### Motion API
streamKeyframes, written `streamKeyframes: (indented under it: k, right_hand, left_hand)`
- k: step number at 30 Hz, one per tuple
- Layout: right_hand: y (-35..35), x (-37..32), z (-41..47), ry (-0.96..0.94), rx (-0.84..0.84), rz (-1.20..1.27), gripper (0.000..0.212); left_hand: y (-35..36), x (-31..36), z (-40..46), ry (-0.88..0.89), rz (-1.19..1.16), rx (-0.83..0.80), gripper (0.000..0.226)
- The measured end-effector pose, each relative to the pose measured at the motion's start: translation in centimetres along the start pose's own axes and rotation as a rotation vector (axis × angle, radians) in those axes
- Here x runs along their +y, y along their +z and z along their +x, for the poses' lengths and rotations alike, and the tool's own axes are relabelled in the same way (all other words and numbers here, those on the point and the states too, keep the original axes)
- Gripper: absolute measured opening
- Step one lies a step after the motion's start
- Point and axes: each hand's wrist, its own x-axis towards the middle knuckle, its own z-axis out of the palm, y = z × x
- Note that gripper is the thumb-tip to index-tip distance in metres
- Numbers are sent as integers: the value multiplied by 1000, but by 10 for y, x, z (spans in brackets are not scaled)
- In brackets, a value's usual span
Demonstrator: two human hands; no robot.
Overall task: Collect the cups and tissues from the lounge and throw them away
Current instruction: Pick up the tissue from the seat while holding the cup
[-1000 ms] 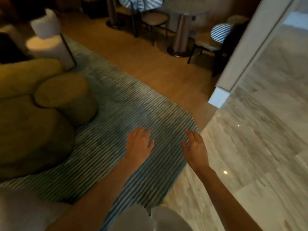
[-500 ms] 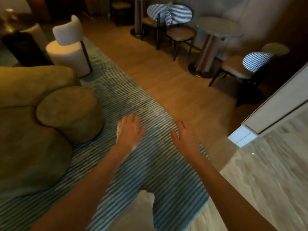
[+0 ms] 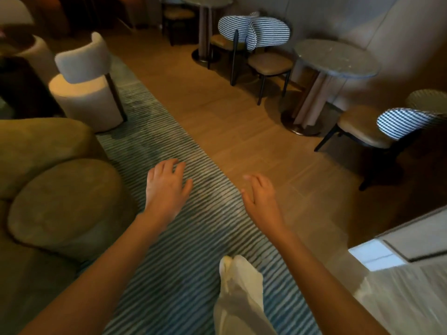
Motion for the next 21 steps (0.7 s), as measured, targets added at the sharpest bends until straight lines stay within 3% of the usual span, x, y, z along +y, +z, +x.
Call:
streamKeyframes:
  k: [9,21]
  right_hand:
    - [-1,31,261,-141,-114,-34,41]
    - [107,27,545,-264,-327,11,40]
  left_hand:
    - [1,-12,199,-148,34,51,49]
    - [54,-135,437,-340,13,4,50]
